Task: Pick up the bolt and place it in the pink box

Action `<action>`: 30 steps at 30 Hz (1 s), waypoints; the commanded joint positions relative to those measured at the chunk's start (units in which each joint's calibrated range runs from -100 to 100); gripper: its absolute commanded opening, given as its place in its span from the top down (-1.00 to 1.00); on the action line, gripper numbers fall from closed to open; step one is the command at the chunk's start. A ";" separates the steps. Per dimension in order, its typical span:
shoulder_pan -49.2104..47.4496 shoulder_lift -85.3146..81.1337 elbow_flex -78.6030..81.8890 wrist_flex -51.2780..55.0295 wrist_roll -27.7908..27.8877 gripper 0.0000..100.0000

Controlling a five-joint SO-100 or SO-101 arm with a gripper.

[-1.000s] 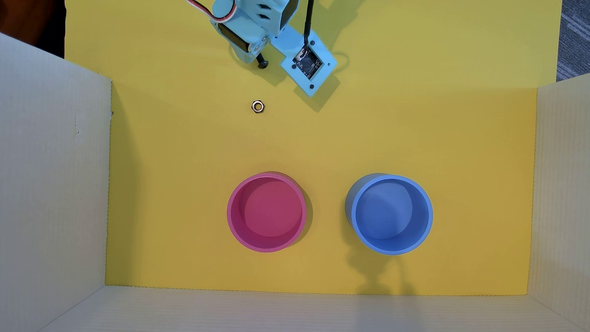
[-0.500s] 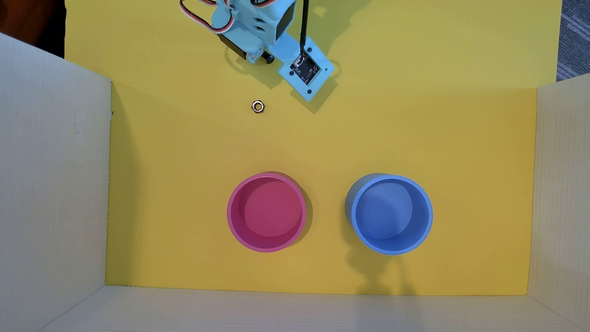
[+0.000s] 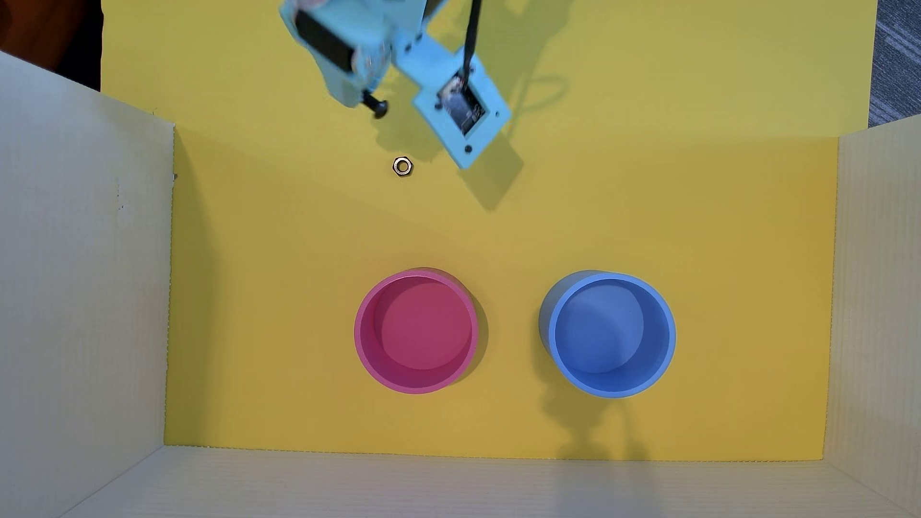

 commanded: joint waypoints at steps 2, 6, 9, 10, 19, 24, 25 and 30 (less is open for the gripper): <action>-8.21 -2.74 -7.64 0.53 -0.19 0.98; -10.93 3.49 -13.06 0.19 -0.34 0.97; -10.93 10.31 -18.67 0.19 -1.44 0.97; -10.93 12.67 -20.66 0.19 -1.44 0.97; -12.47 31.77 -39.75 0.88 -1.33 0.97; -12.47 38.68 -46.62 0.96 -1.02 0.97; -12.55 39.77 -47.71 0.96 -1.02 0.97; -13.50 45.58 -53.41 1.13 -0.97 0.97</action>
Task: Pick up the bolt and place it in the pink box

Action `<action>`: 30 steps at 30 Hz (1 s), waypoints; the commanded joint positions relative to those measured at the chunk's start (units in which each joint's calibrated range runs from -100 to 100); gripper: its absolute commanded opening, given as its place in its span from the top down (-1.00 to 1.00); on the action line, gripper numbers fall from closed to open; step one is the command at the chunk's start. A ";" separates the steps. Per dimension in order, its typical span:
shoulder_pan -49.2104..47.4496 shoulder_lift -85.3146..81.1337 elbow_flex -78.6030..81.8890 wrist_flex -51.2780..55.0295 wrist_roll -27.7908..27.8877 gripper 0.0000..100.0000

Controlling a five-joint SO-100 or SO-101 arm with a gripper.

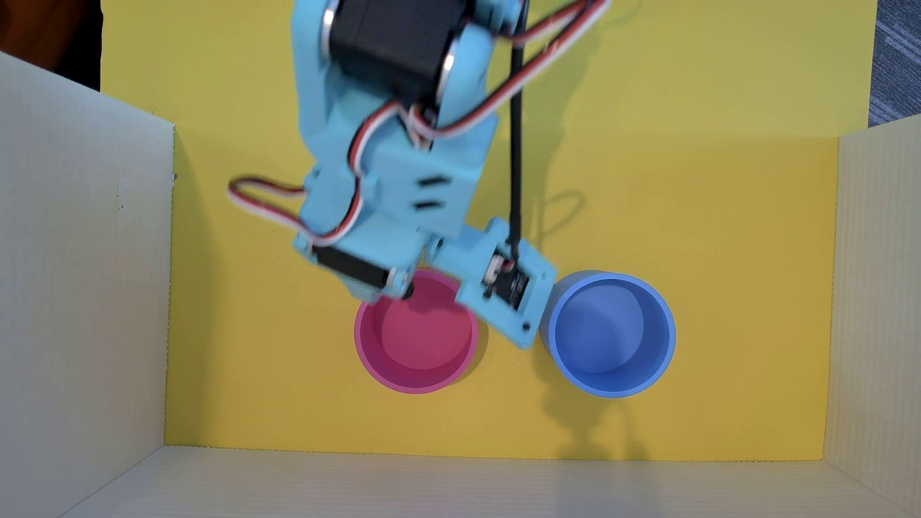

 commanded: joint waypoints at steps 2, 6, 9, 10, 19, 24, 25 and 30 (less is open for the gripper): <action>-1.55 4.46 -7.65 1.74 -0.05 0.97; -2.65 10.27 -14.35 4.31 -0.31 0.97; -2.80 14.14 -19.78 6.54 -0.42 0.97; -2.80 15.15 -21.49 7.23 -0.42 0.97; -3.83 22.30 -33.16 12.89 0.11 0.97; -4.93 24.49 -35.70 16.06 -0.05 0.69; -5.38 24.66 -35.70 16.15 0.05 0.64; -5.89 23.99 -34.70 18.38 -0.26 0.82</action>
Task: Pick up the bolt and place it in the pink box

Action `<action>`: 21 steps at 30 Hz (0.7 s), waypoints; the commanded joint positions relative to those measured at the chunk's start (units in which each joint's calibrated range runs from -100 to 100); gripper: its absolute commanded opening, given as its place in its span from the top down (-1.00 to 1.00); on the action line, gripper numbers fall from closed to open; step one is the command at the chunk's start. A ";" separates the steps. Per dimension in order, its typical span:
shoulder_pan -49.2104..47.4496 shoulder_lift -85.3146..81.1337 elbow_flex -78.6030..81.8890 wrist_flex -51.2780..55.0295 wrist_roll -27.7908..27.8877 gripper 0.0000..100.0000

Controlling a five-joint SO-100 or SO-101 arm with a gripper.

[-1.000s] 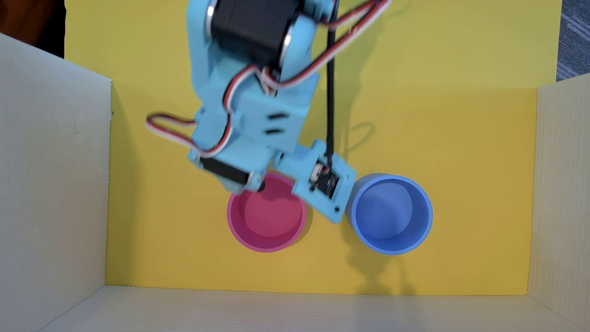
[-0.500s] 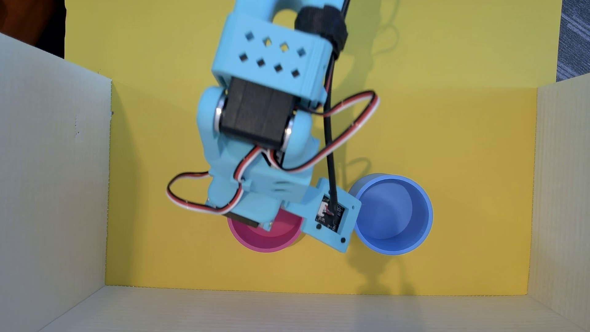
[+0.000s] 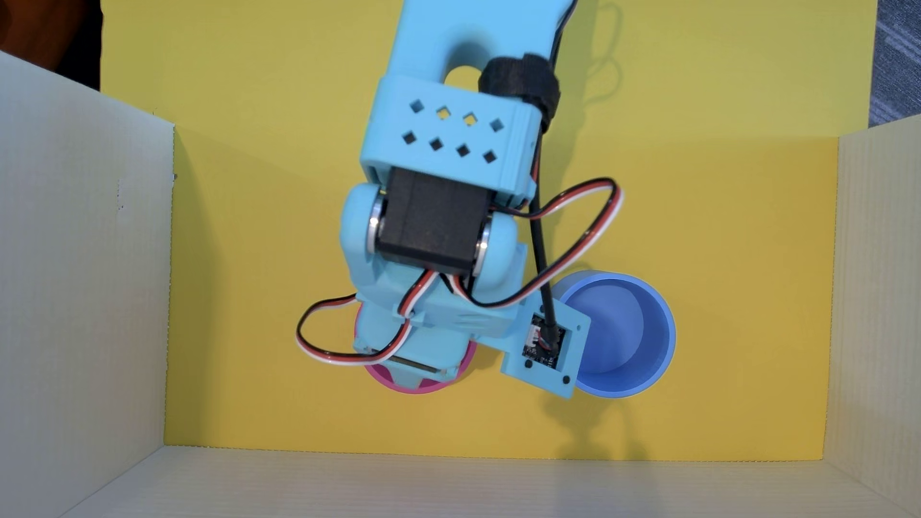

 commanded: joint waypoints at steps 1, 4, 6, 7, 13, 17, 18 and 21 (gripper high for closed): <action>-0.35 -1.18 -2.63 3.39 -0.27 0.99; -0.35 -3.62 -2.72 6.22 0.05 0.98; -0.35 -8.84 -1.64 8.46 0.20 0.97; -0.35 -12.21 -0.73 9.57 0.20 0.97; -0.64 -35.10 19.35 9.66 0.20 0.97; -1.60 -49.67 43.32 0.73 1.04 0.97; -1.90 -53.45 50.10 -2.36 1.77 0.97; -3.88 -64.57 69.37 -12.91 3.90 0.97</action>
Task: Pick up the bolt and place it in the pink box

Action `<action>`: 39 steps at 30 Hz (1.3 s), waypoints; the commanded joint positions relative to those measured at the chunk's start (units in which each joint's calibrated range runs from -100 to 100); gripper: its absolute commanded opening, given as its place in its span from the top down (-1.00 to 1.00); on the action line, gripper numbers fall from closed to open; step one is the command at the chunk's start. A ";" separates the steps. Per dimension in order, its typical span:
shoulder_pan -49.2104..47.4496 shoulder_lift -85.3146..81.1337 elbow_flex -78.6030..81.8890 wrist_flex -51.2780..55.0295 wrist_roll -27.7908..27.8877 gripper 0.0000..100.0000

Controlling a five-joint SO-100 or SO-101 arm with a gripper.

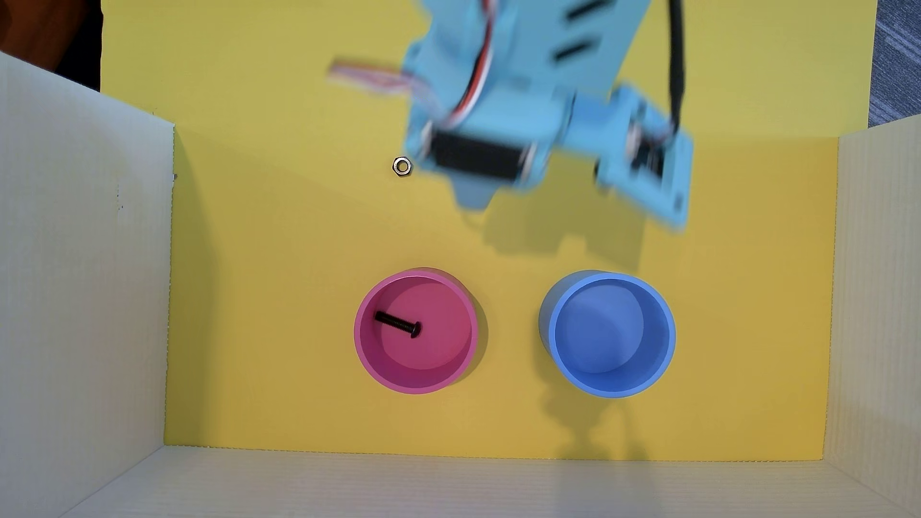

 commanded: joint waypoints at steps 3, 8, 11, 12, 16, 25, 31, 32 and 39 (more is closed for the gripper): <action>-1.92 -23.05 33.49 -17.81 1.37 0.97; -1.99 -40.55 49.68 -26.30 1.37 0.97; -1.99 -50.49 55.56 -26.56 1.37 0.97; -1.99 -53.43 56.92 -26.56 1.31 0.97; -2.07 -66.82 62.52 -26.30 -1.40 0.97; -8.39 -70.94 77.72 -25.87 -2.44 0.97; -9.79 -71.11 82.88 -20.38 -3.58 0.97; -9.79 -71.11 82.24 -18.75 -4.31 0.97; -9.20 -71.11 80.80 -14.37 -5.30 0.97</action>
